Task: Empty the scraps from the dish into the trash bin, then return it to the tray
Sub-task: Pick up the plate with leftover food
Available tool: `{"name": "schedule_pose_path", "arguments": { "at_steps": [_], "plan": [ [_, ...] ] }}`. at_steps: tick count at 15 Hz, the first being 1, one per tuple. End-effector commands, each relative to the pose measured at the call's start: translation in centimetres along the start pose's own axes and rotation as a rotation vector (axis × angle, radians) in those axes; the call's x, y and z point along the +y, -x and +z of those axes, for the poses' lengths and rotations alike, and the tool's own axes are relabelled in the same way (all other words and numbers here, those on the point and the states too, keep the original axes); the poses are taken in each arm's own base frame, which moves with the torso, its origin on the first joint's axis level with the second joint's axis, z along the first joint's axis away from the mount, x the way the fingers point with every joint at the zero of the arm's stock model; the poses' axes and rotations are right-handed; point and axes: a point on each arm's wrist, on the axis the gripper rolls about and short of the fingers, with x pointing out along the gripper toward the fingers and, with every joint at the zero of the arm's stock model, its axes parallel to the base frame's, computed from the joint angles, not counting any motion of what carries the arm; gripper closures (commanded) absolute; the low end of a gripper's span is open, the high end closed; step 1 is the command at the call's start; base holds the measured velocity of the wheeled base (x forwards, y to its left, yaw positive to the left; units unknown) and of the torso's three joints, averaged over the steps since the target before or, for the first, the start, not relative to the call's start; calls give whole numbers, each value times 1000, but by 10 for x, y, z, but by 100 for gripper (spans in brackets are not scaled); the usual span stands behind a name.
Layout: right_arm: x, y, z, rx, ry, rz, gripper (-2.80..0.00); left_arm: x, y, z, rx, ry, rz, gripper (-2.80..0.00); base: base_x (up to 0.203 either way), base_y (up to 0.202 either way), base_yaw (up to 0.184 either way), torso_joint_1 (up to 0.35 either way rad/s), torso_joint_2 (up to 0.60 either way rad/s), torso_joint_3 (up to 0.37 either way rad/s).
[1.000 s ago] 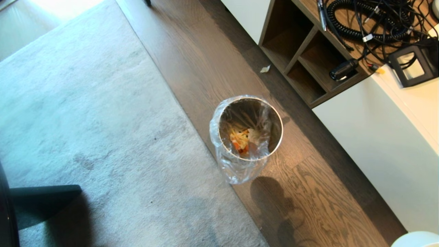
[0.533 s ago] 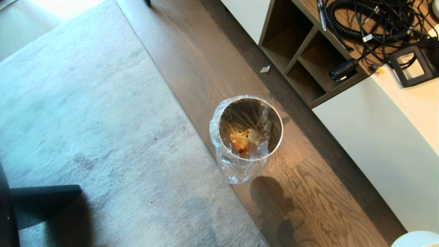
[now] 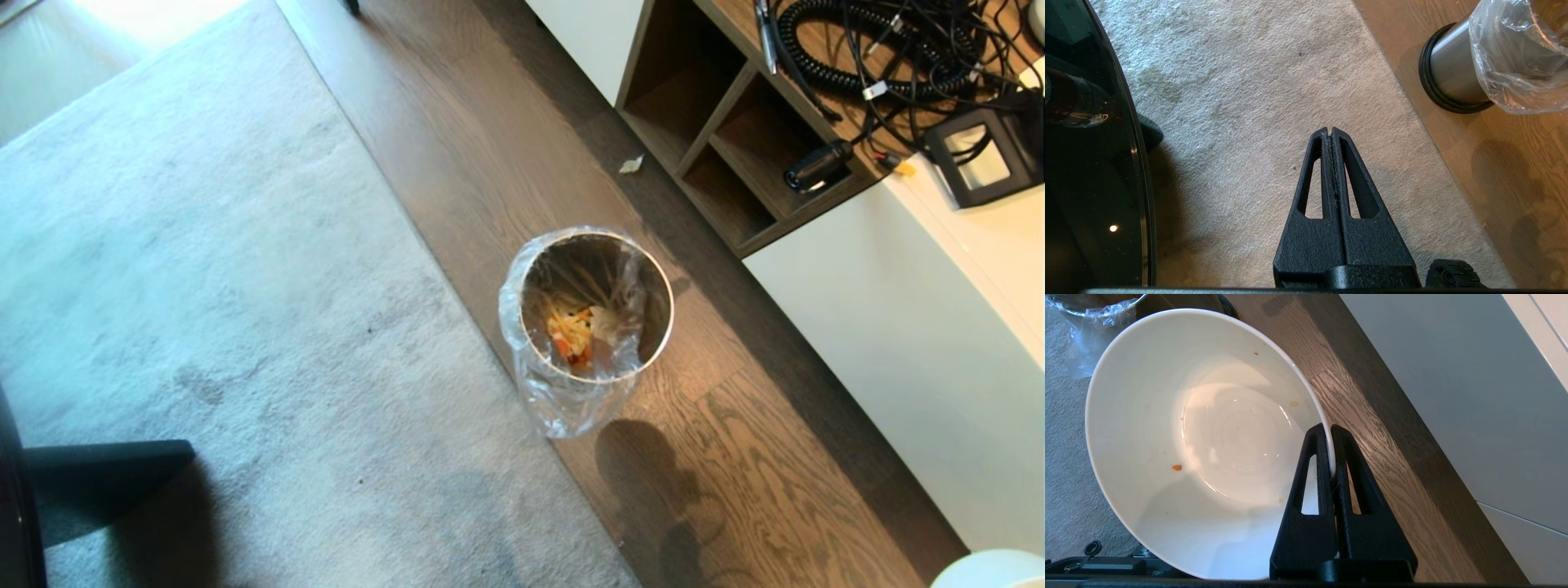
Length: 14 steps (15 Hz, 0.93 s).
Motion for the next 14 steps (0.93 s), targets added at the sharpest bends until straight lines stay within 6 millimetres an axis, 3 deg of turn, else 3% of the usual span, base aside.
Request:
{"name": "schedule_pose_path", "arguments": {
  "at_steps": [1,14],
  "plan": [
    [0,0,0,2,1,1,0,0,0,0,-1,1,1,0,0,0,0,0,0,0],
    [0,0,0,2,1,1,0,0,0,0,-1,1,1,0,0,0,0,0,0,0]
  ]
}}
